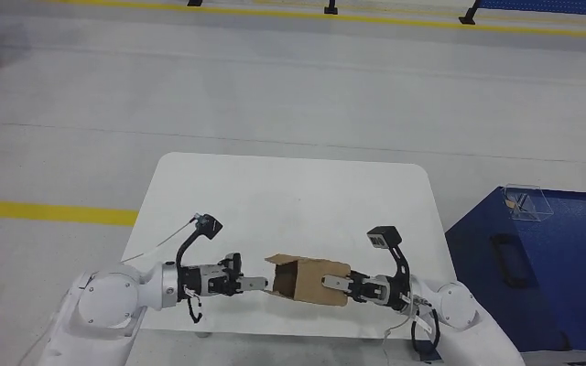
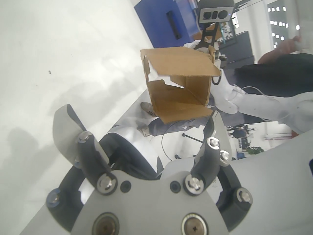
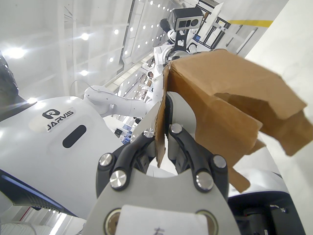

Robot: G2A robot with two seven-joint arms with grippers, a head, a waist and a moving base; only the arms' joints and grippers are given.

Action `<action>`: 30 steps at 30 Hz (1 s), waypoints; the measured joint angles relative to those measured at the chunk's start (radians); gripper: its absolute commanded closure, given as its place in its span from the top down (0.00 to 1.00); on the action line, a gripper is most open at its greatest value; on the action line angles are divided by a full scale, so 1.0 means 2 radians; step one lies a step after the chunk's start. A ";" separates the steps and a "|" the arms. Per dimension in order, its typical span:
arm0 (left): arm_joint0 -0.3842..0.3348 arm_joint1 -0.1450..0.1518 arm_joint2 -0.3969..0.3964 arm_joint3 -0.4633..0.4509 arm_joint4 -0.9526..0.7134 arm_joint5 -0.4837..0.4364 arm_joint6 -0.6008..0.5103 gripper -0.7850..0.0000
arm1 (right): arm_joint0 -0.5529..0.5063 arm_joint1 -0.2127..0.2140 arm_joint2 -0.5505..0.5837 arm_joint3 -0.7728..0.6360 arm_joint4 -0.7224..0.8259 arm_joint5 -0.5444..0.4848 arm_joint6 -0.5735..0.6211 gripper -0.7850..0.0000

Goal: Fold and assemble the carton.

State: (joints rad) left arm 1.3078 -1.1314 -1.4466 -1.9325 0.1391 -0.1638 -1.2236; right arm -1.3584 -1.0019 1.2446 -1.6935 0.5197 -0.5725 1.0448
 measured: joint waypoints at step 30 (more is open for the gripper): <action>-0.066 0.000 0.129 0.021 0.068 0.164 0.023 0.00 | 0.005 -0.003 -0.013 0.007 -0.005 -0.008 0.006 0.00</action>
State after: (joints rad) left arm 1.1756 -1.1306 -1.1882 -1.8895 0.2756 0.1643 -1.1781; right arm -1.3477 -1.0087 1.2189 -1.6787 0.5094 -0.5877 1.0568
